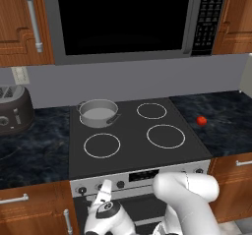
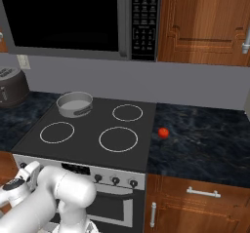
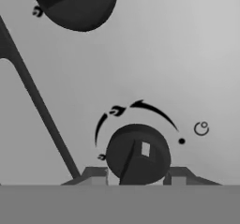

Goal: Turn on the burner for the pot on the stove. Wait thirty seconds for the pot to heat up. Then add the tomato to the pot.

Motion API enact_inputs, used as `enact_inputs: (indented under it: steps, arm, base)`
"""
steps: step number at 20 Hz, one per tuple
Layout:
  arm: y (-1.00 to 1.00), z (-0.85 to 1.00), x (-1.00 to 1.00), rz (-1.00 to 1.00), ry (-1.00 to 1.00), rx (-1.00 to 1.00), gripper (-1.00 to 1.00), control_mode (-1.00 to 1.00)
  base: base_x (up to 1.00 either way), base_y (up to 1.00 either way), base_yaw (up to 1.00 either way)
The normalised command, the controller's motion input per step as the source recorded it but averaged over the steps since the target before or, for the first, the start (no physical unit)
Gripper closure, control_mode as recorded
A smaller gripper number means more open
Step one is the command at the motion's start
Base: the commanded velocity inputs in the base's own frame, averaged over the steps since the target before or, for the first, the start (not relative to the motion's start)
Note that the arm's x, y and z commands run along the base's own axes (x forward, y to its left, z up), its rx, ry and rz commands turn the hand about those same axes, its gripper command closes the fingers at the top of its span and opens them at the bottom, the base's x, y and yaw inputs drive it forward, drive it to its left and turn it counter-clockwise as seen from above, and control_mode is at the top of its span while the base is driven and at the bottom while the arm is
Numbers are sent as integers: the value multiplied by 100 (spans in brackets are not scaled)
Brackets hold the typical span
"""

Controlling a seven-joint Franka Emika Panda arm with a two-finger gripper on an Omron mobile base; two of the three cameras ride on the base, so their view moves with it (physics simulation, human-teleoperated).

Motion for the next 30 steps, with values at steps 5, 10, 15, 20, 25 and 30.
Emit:
enact_inputs:
  steps: [5, 10, 15, 20, 25, 30]
  arm:
    - [0, 0, 0, 3, 0, -17, 100, -100]
    - [0, 0, 0, 0, 0, 0, -100, -100]
    - [0, 1, 0, 0, 0, 0, -100, -100]
    - [0, 1, -6, 0, 0, 0, -100, -100]
    - [11, 32, -56, 1, -13, -7, -100, -100]
    - [2, 72, -82, 0, -9, -2, -100, -100]
  base:
    - [0, 0, 0]
    - [0, 0, 0]
    - [0, 0, 0]
    - [0, 0, 0]
    - [0, 0, 0]
    - [0, 0, 0]
